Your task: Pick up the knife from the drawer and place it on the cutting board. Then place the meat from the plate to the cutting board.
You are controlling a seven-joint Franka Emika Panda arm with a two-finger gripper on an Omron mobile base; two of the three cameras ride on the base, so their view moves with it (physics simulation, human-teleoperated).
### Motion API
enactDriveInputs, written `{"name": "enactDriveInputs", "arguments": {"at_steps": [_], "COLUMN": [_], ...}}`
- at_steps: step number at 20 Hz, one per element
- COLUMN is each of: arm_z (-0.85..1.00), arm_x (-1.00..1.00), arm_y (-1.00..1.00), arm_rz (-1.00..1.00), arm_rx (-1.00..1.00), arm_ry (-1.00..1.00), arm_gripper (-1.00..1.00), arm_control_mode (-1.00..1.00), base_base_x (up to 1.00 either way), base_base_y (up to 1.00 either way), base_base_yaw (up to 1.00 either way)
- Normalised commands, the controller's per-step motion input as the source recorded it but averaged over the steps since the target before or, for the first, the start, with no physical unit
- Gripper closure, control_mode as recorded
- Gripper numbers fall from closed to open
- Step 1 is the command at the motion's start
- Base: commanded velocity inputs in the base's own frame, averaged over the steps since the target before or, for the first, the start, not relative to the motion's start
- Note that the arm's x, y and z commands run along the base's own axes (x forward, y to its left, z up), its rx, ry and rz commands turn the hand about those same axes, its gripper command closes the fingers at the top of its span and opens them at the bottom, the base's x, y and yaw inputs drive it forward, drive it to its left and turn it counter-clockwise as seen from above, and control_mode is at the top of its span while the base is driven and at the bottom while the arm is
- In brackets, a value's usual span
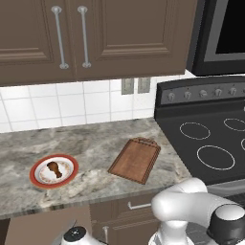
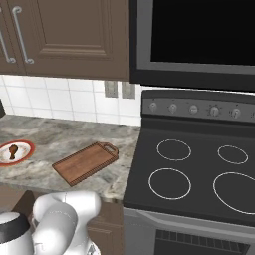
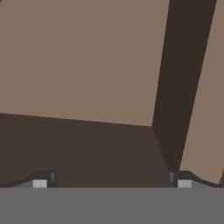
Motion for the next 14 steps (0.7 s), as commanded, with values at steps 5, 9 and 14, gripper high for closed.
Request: {"name": "enactDriveInputs", "arguments": {"at_steps": [5, 9, 14], "arm_z": [0.14, 0.23, 0.24], "arm_x": [0.39, 0.48, 0.52], "arm_y": [-0.13, -0.12, 0.0], "arm_rz": [-0.03, -0.05, -0.06], "arm_rx": [0.06, 0.07, 0.04], "arm_ry": [0.0, 0.0, 0.0], "arm_gripper": [-1.0, -1.0, -1.0], "arm_control_mode": [-1.0, -1.0, -1.0], "base_base_x": [0.0, 0.0, 0.0], "base_base_y": [0.0, 0.0, 0.0], "base_base_yaw": [0.0, 0.0, 0.0]}}
